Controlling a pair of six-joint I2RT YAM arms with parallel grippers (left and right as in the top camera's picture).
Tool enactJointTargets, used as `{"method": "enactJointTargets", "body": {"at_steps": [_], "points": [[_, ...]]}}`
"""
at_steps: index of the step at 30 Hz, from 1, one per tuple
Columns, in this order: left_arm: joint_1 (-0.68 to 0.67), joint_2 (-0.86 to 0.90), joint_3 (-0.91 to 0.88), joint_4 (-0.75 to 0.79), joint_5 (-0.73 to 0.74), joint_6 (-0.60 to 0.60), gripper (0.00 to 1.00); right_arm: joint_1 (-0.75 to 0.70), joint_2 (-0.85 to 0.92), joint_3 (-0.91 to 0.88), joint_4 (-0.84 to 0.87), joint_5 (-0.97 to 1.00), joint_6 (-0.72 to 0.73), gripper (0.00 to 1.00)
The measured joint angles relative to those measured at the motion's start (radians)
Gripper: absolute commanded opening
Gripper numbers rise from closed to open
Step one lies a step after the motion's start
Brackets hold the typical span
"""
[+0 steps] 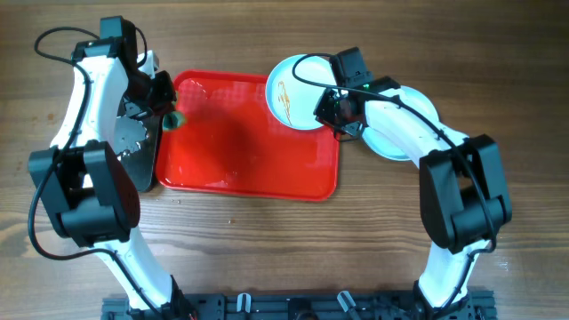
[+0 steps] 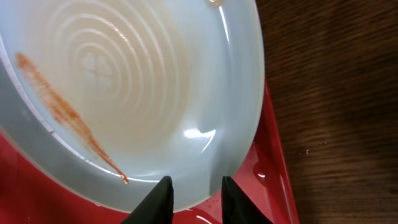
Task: Clean dirty plates on tray and stack at the side
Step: 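Grasp the last plate with the right gripper and drag it to tray center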
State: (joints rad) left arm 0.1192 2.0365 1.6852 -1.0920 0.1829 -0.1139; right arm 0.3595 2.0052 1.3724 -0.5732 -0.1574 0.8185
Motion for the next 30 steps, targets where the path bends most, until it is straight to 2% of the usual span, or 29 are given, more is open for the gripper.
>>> {"method": "enactJointTargets", "body": {"at_steps": [7, 9, 12, 15, 18, 21, 23, 26, 29, 30], "points": [[0.000, 0.000, 0.000, 0.000, 0.000, 0.000, 0.04, 0.050, 0.038, 0.000, -0.017, -0.035, 0.048, 0.28], [0.000, 0.000, 0.000, 0.000, 0.000, 0.000, 0.05, 0.119, 0.040, 0.000, -0.045, -0.045, 0.048, 0.32], [0.000, 0.000, 0.000, -0.002, 0.000, 0.000, 0.05, 0.200, 0.040, 0.000, -0.076, -0.065, 0.036, 0.32], [0.000, 0.000, 0.000, -0.004, 0.000, 0.000, 0.04, 0.220, 0.040, 0.000, -0.081, -0.108, 0.014, 0.40], [0.000, 0.000, 0.000, -0.001, 0.000, 0.000, 0.04, 0.217, 0.040, 0.050, -0.151, -0.100, -0.083, 0.54], [0.000, 0.000, 0.000, 0.001, 0.000, 0.000, 0.04, 0.197, 0.044, 0.244, -0.263, -0.021, -0.219, 0.54], [0.000, 0.000, 0.000, 0.000, 0.000, 0.000, 0.04, 0.165, 0.043, 0.311, -0.248, 0.024, -0.315, 0.52], [0.000, 0.000, 0.000, 0.000, 0.000, 0.000, 0.04, 0.124, 0.048, 0.318, -0.146, 0.089, -0.484, 0.50], [0.000, 0.000, 0.000, 0.000, 0.000, 0.000, 0.04, 0.125, 0.110, 0.320, -0.053, 0.115, -0.632, 0.43], [0.000, 0.000, 0.000, 0.000, 0.000, 0.000, 0.04, 0.128, 0.148, 0.320, -0.038, 0.118, -0.666, 0.36]]}}
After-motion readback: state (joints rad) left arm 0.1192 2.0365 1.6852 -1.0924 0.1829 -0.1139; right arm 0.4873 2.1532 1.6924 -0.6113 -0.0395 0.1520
